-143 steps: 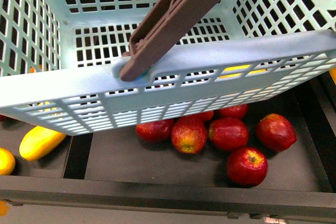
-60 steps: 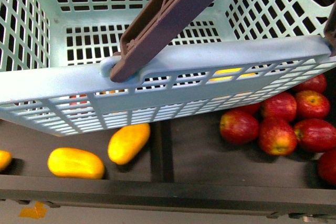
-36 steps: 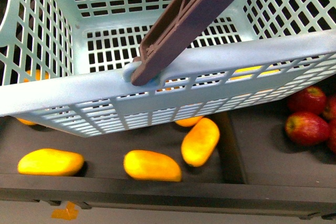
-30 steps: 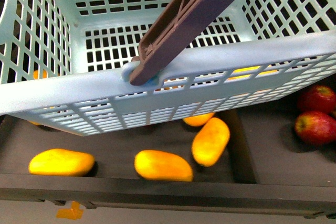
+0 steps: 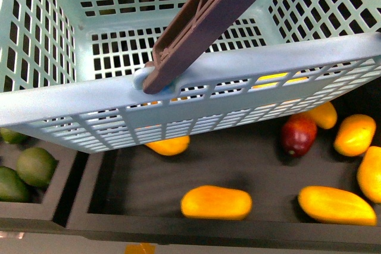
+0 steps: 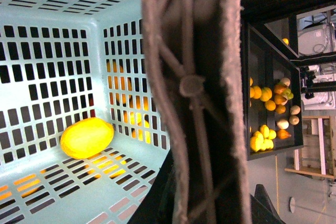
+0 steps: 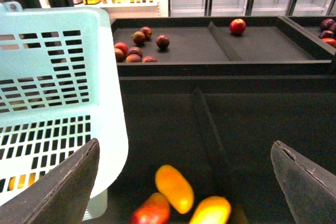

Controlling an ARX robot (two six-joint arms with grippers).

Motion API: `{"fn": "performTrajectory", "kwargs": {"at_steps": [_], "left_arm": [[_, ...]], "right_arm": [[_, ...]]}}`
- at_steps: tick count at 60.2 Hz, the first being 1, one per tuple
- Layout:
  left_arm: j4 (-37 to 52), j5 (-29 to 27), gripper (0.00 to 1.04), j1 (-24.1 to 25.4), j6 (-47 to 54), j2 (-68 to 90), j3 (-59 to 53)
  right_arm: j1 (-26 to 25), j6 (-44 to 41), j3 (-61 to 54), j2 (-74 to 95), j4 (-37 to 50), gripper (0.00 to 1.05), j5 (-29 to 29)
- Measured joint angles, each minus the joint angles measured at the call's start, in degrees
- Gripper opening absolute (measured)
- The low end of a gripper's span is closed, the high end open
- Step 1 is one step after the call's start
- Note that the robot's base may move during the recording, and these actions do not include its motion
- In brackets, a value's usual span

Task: Pick lemon and mango into basket

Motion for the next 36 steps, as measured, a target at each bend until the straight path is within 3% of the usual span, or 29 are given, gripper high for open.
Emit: {"fn": "performTrajectory", "kwargs": {"at_steps": [21,24,29,36], "left_arm": [[0.0,-1.0,0.05,1.1,0.0,0.0,0.0],[0.0,-1.5,0.05,1.1,0.6,0.0,0.0],[0.0,-1.2,0.05,0.9,1.0,0.0,0.0],[0.0,-0.2,0.05,0.7,0.3,0.0,0.0]], "right_arm": [[0.0,0.0,0.0,0.0,0.0,0.96,-0.5],[1.1,2.8,1.4,0.9,-4.7,0.96,5.4],[0.7,13.2,8.1,6.2,-20.3,0.96,17.7],[-7.2,21.6,12.3,16.5,-19.6,0.96,15.0]]}}
